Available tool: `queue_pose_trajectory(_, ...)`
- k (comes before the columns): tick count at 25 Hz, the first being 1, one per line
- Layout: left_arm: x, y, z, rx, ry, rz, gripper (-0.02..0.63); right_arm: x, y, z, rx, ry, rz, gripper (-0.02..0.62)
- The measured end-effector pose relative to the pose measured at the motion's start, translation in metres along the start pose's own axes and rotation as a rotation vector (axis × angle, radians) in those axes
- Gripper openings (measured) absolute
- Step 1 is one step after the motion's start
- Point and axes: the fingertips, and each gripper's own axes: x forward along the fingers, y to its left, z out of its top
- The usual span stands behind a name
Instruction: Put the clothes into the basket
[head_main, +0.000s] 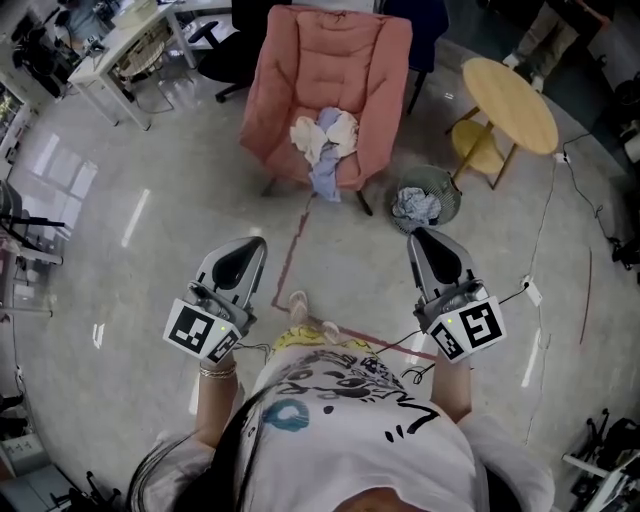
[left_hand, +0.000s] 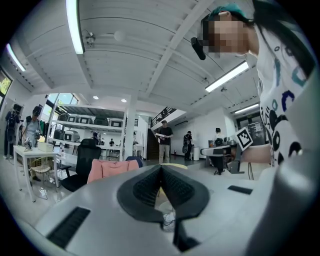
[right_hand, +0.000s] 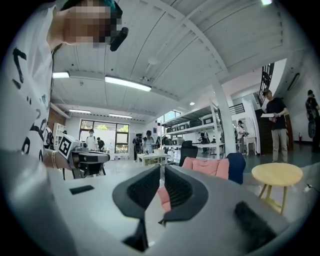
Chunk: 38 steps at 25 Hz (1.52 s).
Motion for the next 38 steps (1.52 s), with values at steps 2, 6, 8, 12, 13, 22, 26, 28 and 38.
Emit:
queue_pose_trajectory(2, 0.002, 0.003, 0.001, 0.005, 0.003, -0.006, 0.011, 0.005, -0.001, 0.003, -0.002, -0.006, 0.003, 0.031)
queue_pose_trajectory(6, 0.011, 0.02, 0.004, 0.015, 0.003, -0.011, 0.011, 0.023, -0.005, 0.005, -0.005, -0.011, 0.005, 0.031)
queue_pose_trajectory(8, 0.018, 0.03, 0.003, 0.013, 0.004, -0.021, 0.011, 0.034, -0.006, 0.004, -0.003, -0.006, 0.004, 0.031)
queue_pose_trajectory(12, 0.033, 0.052, 0.004, 0.025, 0.016, -0.051, 0.011, 0.06, -0.009, 0.005, -0.001, -0.004, 0.003, 0.031)
queue_pose_trajectory(13, 0.037, 0.058, 0.005, 0.03, 0.018, -0.058, 0.011, 0.067, -0.011, 0.006, -0.002, -0.005, 0.003, 0.031)
queue_pose_trajectory(22, 0.069, 0.118, 0.014, 0.038, 0.009, -0.102, 0.011, 0.132, -0.02, 0.012, -0.001, -0.001, -0.012, 0.031)
queue_pose_trajectory(26, 0.076, 0.142, 0.015, 0.037, 0.005, -0.117, 0.011, 0.158, -0.02, 0.014, 0.003, -0.001, -0.022, 0.031)
queue_pose_trajectory(28, 0.078, 0.154, 0.013, 0.037, 0.007, -0.12, 0.011, 0.169, -0.019, 0.014, 0.003, -0.001, -0.025, 0.031)
queue_pose_trajectory(38, 0.089, 0.188, 0.004, 0.025, 0.006, -0.143, 0.011, 0.195, -0.019, 0.008, 0.002, 0.016, -0.051, 0.031)
